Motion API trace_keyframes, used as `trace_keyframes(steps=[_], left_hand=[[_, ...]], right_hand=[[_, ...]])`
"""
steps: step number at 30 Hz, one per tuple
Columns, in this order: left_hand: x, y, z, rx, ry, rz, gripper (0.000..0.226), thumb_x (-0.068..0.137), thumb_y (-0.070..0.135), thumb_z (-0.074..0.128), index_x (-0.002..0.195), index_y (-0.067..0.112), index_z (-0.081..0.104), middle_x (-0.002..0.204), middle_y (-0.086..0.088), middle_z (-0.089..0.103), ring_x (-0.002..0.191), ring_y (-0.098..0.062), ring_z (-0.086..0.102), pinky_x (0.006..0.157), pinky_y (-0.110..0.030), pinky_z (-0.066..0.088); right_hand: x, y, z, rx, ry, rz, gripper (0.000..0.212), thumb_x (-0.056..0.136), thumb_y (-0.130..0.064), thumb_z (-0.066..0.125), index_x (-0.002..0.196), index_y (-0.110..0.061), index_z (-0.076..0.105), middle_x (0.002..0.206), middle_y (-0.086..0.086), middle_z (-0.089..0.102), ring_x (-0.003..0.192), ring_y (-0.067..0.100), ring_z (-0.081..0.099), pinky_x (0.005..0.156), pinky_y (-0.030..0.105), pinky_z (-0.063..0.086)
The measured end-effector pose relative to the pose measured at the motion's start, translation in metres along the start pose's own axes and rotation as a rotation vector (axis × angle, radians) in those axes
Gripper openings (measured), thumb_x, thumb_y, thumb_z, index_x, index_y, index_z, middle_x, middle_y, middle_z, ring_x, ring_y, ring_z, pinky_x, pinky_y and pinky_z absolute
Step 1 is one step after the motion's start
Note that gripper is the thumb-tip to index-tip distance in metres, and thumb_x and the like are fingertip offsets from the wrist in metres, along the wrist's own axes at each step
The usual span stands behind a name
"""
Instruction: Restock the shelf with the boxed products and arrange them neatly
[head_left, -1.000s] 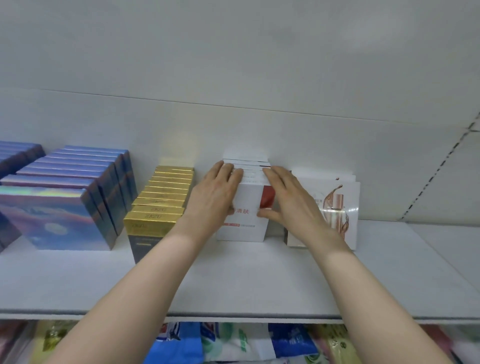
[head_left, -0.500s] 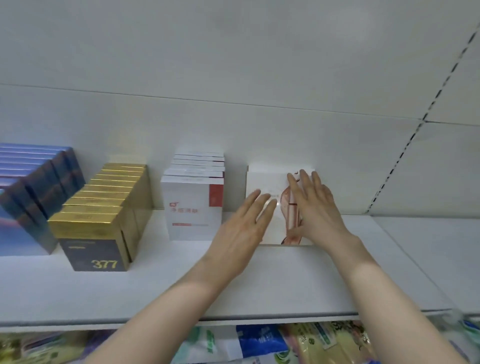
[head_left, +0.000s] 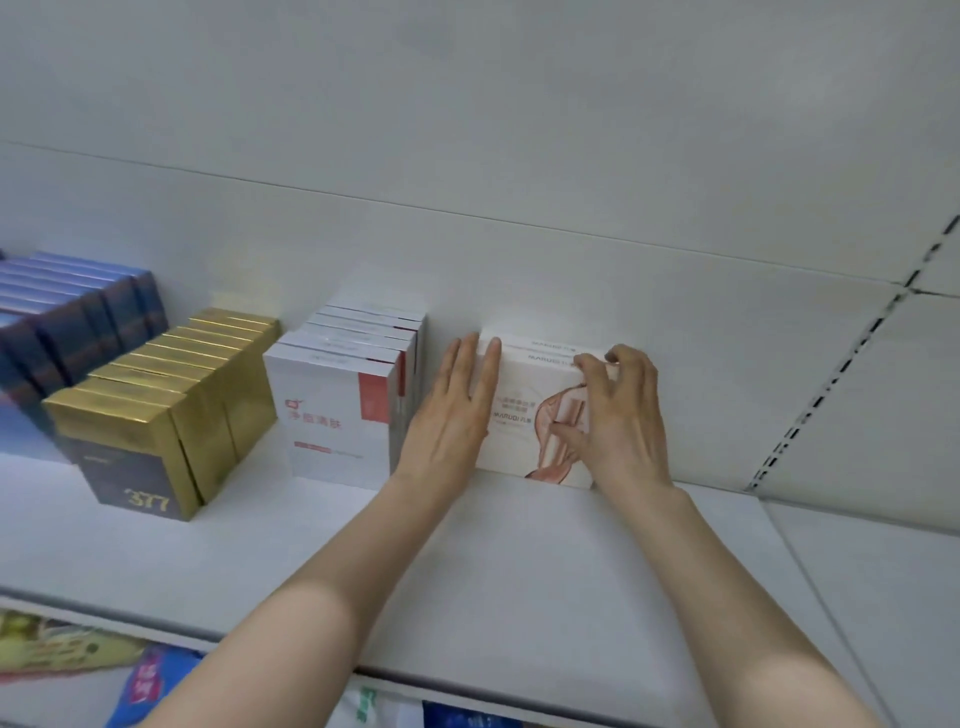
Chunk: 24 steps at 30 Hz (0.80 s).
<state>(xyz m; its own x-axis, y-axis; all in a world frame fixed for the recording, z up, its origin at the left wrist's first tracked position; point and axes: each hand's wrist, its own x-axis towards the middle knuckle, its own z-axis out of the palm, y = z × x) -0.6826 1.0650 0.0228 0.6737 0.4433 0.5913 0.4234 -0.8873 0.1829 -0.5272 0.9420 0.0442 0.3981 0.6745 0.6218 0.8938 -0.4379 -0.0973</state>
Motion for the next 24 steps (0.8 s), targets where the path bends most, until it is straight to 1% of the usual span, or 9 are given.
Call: trace_keyframes(steps=[1,4,6,9,13,16,18,21,24], left_hand=[[0.004,0.001,-0.002,-0.030,-0.014,-0.027,0.106,0.070,-0.004,0.077,0.152,0.011,0.011,0.156,-0.020,0.017,0.136,-0.038,0.035,0.096,-0.043,0.050],[0.016,0.007,-0.008,-0.058,-0.058,-0.095,0.095,0.077,0.001,0.073,0.150,0.016,0.014,0.156,-0.016,0.016,0.099,-0.037,0.059,0.069,-0.040,0.053],[0.021,0.009,-0.006,-0.064,-0.066,-0.130,0.087,0.082,0.002,0.067,0.149,0.018,0.014,0.156,-0.016,0.015,0.083,-0.041,0.061,0.063,-0.040,0.052],[0.023,0.009,-0.002,-0.058,-0.061,-0.159,0.084,0.083,-0.003,0.061,0.146,0.022,0.012,0.156,-0.014,0.016,0.072,-0.041,0.061,0.059,-0.042,0.052],[0.023,0.008,-0.003,-0.080,-0.045,-0.148,0.078,0.081,-0.006,0.062,0.144,0.019,0.024,0.153,-0.016,0.021,0.078,-0.041,0.061,0.060,-0.040,0.051],[0.024,0.007,-0.005,-0.077,-0.024,-0.121,0.074,0.079,-0.008,0.062,0.142,0.016,0.031,0.151,-0.018,0.024,0.095,-0.036,0.059,0.065,-0.033,0.044],[0.023,0.006,-0.004,-0.055,-0.017,-0.098,0.074,0.078,-0.009,0.064,0.141,0.014,0.032,0.150,-0.020,0.025,0.107,-0.035,0.054,0.070,-0.031,0.045],[0.024,0.006,-0.005,-0.013,-0.033,-0.097,0.079,0.073,-0.011,0.067,0.139,0.012,0.031,0.150,-0.021,0.025,0.107,-0.037,0.054,0.070,-0.036,0.050],[0.025,0.007,-0.008,0.014,-0.068,-0.116,0.081,0.072,-0.011,0.067,0.140,0.011,0.030,0.150,-0.019,0.024,0.102,-0.036,0.055,0.063,-0.034,0.046]], right_hand=[[0.002,0.002,-0.003,0.033,0.006,0.025,0.082,0.063,-0.031,0.090,0.130,-0.007,0.049,0.136,0.021,0.038,0.129,0.038,0.034,0.103,0.048,0.044],[0.007,0.003,-0.011,0.157,-0.072,0.119,0.072,0.083,-0.030,0.076,0.142,-0.009,0.040,0.147,0.019,0.026,0.126,0.038,0.042,0.099,0.039,0.041],[0.009,0.002,-0.014,0.198,-0.130,0.162,0.068,0.087,-0.028,0.072,0.143,-0.010,0.038,0.150,0.016,0.023,0.119,0.037,0.049,0.096,0.035,0.040],[0.009,0.005,-0.017,0.193,-0.157,0.156,0.063,0.090,-0.026,0.069,0.143,-0.011,0.039,0.150,0.013,0.023,0.116,0.036,0.051,0.095,0.034,0.040],[0.008,0.008,-0.013,0.051,-0.139,0.064,0.064,0.087,-0.031,0.070,0.140,-0.005,0.043,0.144,0.019,0.034,0.121,0.037,0.045,0.094,0.041,0.045],[0.010,0.009,-0.008,-0.066,-0.104,-0.016,0.063,0.080,-0.030,0.077,0.131,-0.001,0.052,0.131,0.024,0.050,0.114,0.043,0.050,0.092,0.049,0.050],[0.009,0.012,-0.005,-0.108,-0.088,-0.044,0.062,0.081,-0.032,0.075,0.130,-0.002,0.053,0.128,0.023,0.053,0.118,0.044,0.050,0.094,0.050,0.049],[0.008,0.015,-0.004,-0.101,-0.079,-0.050,0.061,0.085,-0.035,0.071,0.133,-0.004,0.050,0.132,0.021,0.051,0.127,0.042,0.044,0.099,0.049,0.047],[0.007,0.015,-0.002,-0.061,-0.089,-0.047,0.062,0.086,-0.034,0.071,0.135,-0.004,0.048,0.134,0.020,0.048,0.128,0.040,0.042,0.097,0.045,0.049]])
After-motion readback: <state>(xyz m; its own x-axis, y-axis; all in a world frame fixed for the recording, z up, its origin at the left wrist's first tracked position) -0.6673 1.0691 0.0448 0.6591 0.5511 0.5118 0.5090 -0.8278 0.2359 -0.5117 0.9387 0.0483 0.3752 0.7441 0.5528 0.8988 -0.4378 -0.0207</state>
